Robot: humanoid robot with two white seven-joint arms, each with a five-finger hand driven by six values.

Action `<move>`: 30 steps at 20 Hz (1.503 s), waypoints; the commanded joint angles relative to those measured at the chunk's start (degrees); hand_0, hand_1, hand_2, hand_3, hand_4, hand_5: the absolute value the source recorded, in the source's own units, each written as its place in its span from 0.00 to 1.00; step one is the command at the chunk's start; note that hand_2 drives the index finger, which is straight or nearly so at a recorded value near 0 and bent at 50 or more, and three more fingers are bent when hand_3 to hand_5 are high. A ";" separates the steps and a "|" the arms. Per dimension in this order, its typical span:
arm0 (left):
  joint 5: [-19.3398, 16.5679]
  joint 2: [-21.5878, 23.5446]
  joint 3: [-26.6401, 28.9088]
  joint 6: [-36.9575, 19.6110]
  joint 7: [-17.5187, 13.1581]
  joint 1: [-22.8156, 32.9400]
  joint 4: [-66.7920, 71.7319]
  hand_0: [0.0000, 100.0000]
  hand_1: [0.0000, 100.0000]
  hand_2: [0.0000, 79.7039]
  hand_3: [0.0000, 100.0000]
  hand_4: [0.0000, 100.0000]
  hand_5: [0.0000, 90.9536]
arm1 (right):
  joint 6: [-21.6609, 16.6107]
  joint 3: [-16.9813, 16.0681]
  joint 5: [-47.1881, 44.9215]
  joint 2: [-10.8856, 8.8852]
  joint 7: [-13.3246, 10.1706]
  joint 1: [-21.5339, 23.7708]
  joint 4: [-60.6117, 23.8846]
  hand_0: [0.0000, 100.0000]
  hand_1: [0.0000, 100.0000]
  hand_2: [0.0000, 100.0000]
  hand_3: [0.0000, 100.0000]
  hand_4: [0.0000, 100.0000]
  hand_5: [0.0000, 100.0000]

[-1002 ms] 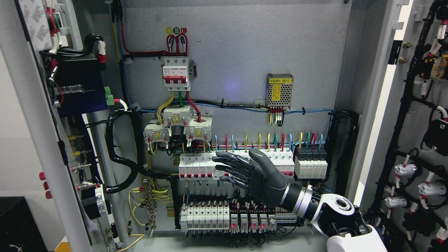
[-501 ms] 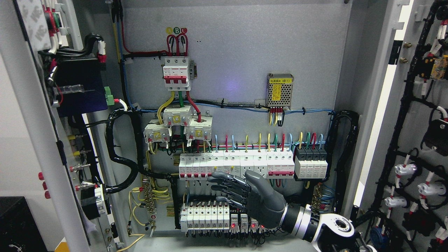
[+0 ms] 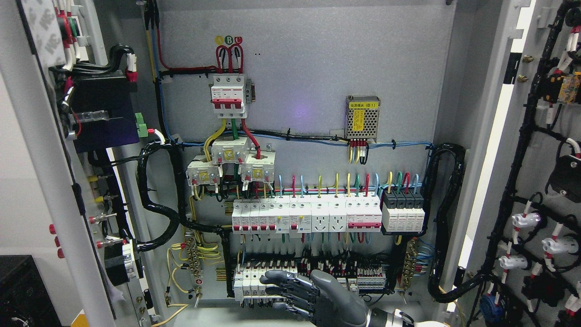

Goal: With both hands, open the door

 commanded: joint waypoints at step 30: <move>3.69 15.96 -16.29 -14.68 -0.02 40.90 -79.54 0.00 0.00 0.00 0.00 0.00 0.00 | 0.44 16.77 0.88 8.69 -0.49 -0.51 -4.38 0.19 0.00 0.00 0.00 0.00 0.00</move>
